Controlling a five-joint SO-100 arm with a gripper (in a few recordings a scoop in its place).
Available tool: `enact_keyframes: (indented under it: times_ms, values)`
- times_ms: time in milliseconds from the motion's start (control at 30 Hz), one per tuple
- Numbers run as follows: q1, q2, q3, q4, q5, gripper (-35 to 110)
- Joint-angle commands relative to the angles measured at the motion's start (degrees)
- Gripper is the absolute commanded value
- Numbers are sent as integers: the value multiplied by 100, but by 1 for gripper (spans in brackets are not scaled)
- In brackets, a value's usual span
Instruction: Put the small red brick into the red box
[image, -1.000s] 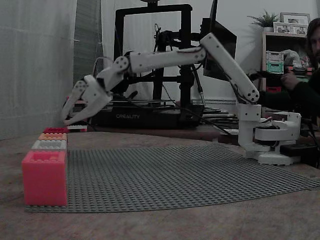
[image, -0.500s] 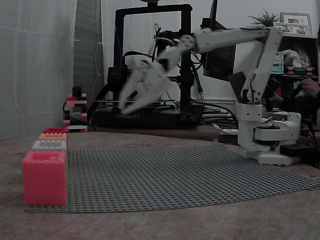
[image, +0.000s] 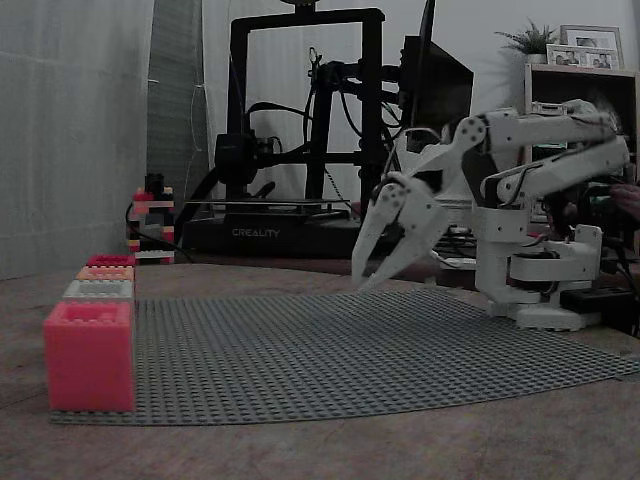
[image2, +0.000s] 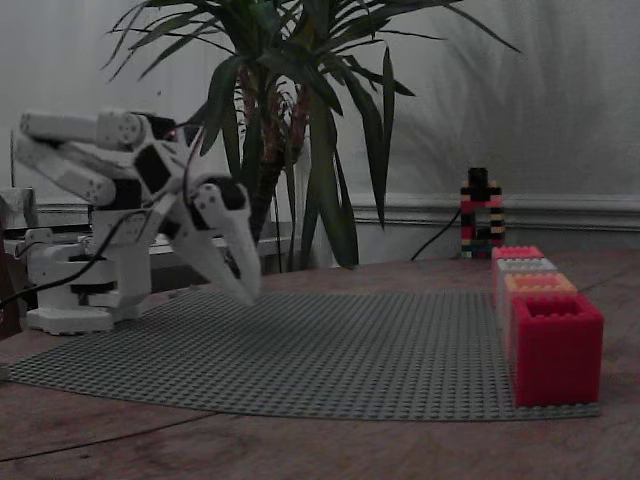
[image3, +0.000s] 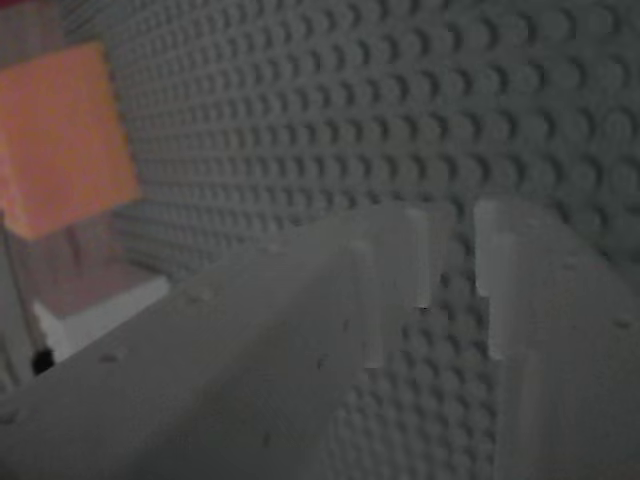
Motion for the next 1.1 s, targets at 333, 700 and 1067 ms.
enact_keyframes:
  times_ms: [333,700,1067]
  values:
    - [-255,2206,97,2391,475,0]
    - [-492,2303,97,2443,765,0]
    - [-554,2312,105,2435,932,0]
